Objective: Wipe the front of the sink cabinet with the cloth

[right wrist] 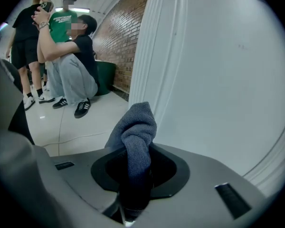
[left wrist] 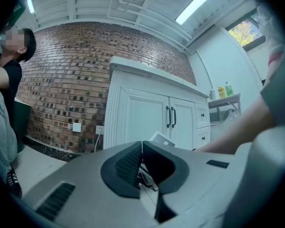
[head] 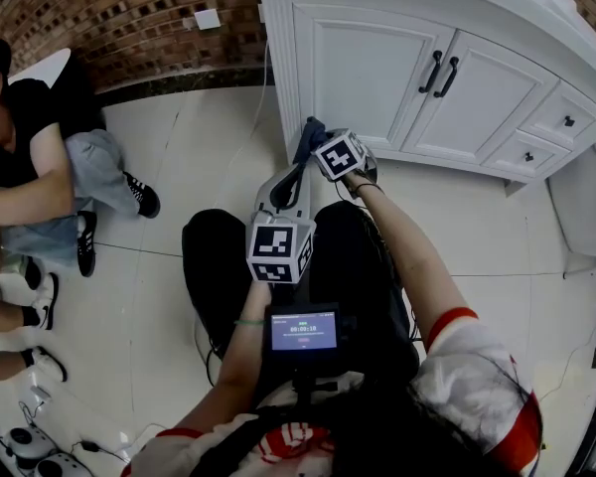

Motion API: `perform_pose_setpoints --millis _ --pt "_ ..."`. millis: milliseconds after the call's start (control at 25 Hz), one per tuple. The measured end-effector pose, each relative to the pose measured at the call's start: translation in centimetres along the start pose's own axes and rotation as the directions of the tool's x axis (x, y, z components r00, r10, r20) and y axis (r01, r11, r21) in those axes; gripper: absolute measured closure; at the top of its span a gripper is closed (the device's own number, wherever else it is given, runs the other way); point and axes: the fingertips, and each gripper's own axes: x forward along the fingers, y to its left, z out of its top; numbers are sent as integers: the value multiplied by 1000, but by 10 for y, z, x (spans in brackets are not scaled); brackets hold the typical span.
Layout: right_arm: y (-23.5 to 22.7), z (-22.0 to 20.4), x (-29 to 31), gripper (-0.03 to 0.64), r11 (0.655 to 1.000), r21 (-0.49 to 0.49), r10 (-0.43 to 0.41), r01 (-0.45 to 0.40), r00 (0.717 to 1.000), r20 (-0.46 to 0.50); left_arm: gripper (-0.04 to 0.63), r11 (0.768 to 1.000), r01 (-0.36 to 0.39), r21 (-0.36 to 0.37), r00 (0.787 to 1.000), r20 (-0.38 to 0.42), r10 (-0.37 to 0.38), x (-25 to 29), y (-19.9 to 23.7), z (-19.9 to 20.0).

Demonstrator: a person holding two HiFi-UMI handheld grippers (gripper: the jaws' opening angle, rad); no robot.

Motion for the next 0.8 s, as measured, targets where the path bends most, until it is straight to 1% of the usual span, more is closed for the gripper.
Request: perform_pose_setpoints --millis 160,320,520,640,680,800 --pt "-6 -12 14 509 999 44 -17 19 999 -39 563 1000 8 8 1000 -10 -8 2 -1 -3" --pt "-30 -36 12 509 994 91 -49 56 996 -77 563 1000 6 9 1000 -9 -6 4 2 -3" --pt "-79 -70 -14 509 983 118 -127 139 987 -103 563 1000 7 10 1000 -8 -7 4 -2 -1" --pt "-117 -84 -37 509 971 111 -200 209 976 -90 563 1000 10 12 1000 -9 -10 6 -7 1" --pt "-129 -91 -44 509 966 119 -219 229 971 -92 563 1000 13 14 1000 -9 -13 7 -9 2" --pt "-157 -123 -64 509 944 182 -251 274 958 -139 563 999 26 22 1000 -6 -26 10 -16 5"
